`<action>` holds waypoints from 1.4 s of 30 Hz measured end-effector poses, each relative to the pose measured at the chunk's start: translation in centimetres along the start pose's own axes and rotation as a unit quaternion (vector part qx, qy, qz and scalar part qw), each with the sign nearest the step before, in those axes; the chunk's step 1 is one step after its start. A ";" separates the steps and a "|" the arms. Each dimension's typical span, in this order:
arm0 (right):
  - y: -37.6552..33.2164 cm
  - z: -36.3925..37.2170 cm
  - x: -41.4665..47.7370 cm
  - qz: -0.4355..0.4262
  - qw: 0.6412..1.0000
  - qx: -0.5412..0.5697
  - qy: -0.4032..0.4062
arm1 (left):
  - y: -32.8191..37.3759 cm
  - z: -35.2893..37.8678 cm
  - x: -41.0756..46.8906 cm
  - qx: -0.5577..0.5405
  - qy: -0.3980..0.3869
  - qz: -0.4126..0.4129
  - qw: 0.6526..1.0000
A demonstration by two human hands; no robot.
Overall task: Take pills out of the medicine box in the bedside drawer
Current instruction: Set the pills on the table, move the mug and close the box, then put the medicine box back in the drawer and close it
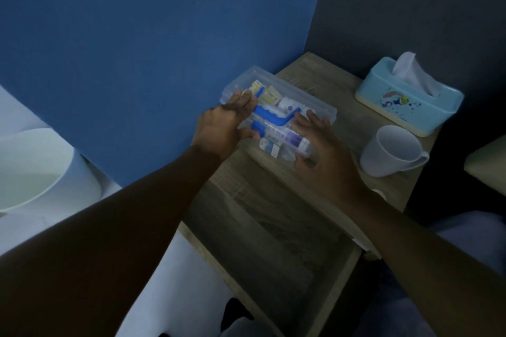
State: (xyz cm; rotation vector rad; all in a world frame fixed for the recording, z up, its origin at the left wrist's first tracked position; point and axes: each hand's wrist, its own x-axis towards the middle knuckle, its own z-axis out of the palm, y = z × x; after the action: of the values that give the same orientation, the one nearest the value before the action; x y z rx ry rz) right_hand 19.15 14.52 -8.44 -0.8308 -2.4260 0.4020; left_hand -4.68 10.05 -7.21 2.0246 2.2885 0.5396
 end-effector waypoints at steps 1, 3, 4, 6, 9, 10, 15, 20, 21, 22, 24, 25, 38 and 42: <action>-0.1 0.0 0.0 0.001 1.000 0.000 0.002 | 0.0 0.3 -0.1 -0.002 0.000 -0.002 1.000; -0.1 0.0 0.0 0.006 1.000 0.002 0.005 | 0.1 1.0 -0.2 0.002 0.014 -0.013 1.000; -0.1 0.1 0.0 0.010 1.000 0.003 0.006 | 0.2 1.3 -0.2 0.004 0.024 -0.018 1.000; -0.1 0.2 -0.1 0.016 1.000 0.007 0.004 | 0.3 1.5 -0.2 0.005 0.038 -0.023 0.999; -0.4 0.0 -0.1 0.017 1.000 0.009 -0.011 | 0.5 1.4 -0.2 0.004 0.041 -0.013 0.999; -0.6 -0.2 -0.1 0.021 0.999 0.019 -0.018 | 0.5 1.1 -0.2 0.004 0.037 -0.005 0.999; -2.0 -1.4 0.3 0.160 0.975 0.150 0.042 | 0.5 -1.9 0.7 -0.068 0.104 -0.009 0.992; -1.4 -2.4 2.1 0.414 0.867 0.274 0.044 | 0.6 -3.5 3.2 -0.149 0.098 -0.152 0.972; -1.1 -2.4 2.5 0.443 0.849 0.286 0.028 | 0.3 -3.1 3.6 -0.161 0.067 -0.183 0.968; -0.9 -2.4 2.8 0.465 0.833 0.299 0.017 | -0.1 -2.7 3.9 -0.180 0.043 -0.214 0.959; -0.4 -2.1 3.4 0.497 0.779 0.381 0.023 | -0.7 -2.2 4.1 -0.217 0.031 -0.262 0.940; -0.1 -2.0 3.5 0.504 0.745 0.436 0.032 | -0.7 -2.1 4.1 -0.231 0.034 -0.274 0.933; -6.1 -7.3 -3.4 0.484 0.675 0.556 0.020 | 3.3 -9.0 -4.3 -0.263 0.063 -0.307 0.913; -9.4 -7.4 -6.4 0.489 0.677 0.551 0.020 | 3.7 -10.2 -7.6 -0.246 0.052 -0.319 0.914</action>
State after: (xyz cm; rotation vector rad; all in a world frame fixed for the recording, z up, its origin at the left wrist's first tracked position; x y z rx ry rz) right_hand 23.19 4.03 -0.85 -1.3365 -0.9860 1.9190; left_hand -2.63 0.71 1.87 0.9727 2.3539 1.0321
